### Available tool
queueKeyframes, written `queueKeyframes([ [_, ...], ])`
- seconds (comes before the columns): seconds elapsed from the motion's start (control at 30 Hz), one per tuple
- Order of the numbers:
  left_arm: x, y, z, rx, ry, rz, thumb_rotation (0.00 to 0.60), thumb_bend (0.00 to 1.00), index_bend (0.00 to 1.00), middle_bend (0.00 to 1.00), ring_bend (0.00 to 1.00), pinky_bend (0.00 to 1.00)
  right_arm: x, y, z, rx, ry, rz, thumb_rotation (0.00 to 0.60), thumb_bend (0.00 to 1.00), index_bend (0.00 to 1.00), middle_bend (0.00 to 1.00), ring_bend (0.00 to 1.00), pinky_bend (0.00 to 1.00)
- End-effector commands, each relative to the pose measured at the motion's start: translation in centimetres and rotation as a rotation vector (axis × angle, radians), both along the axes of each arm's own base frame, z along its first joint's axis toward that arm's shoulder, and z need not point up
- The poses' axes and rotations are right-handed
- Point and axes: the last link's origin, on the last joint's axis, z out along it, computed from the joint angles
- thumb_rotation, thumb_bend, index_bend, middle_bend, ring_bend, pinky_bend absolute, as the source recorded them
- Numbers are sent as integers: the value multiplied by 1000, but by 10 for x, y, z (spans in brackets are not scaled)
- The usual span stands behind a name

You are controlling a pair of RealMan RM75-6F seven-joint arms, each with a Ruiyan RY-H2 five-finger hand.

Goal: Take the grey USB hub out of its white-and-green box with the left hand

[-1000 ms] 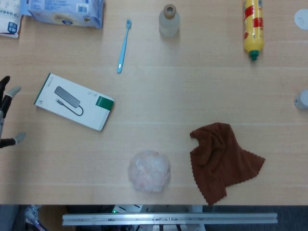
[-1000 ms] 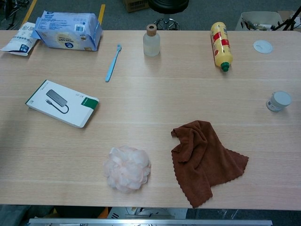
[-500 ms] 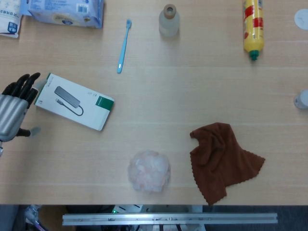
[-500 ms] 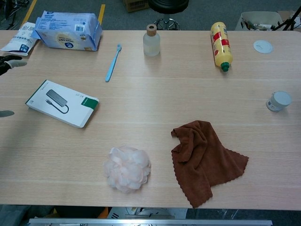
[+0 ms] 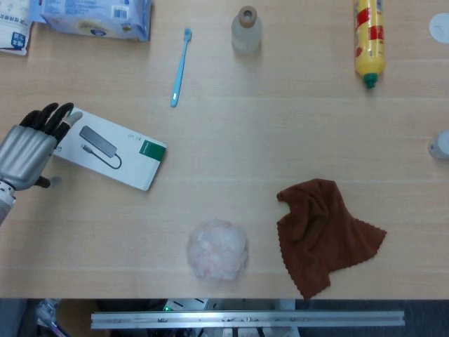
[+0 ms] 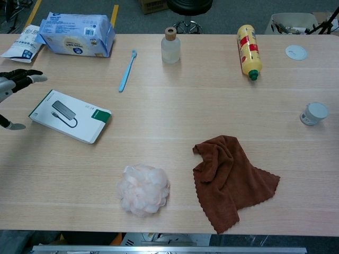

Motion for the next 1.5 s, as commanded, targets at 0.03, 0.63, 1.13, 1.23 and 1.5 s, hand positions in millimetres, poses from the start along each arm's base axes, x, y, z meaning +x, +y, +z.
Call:
queueKeyframes([
  [0.03, 0, 7, -6, -16, 11, -2, 600, 0, 0, 0, 0, 121, -1, 0, -1, 3, 1, -5, 600, 0, 348, 232, 69, 169],
  [0.63, 5, 25, -31, -125, 171, -76, 600, 0, 0, 0, 0, 111, -8, 3, -5, 17, -9, -22, 600, 0, 349, 232, 69, 170],
  [1.13, 11, 44, -39, -156, 262, -87, 600, 0, 0, 0, 0, 80, -14, 5, -11, 31, -21, -39, 600, 0, 348, 232, 69, 170],
  [1.23, 11, 45, -41, -161, 271, -88, 600, 0, 0, 0, 0, 80, -15, 6, -10, 31, -21, -44, 600, 0, 349, 232, 69, 170],
  [1.5, 7, 44, -45, -177, 296, -83, 600, 0, 0, 0, 0, 80, -18, 7, -11, 33, -27, -50, 600, 0, 348, 232, 70, 170],
])
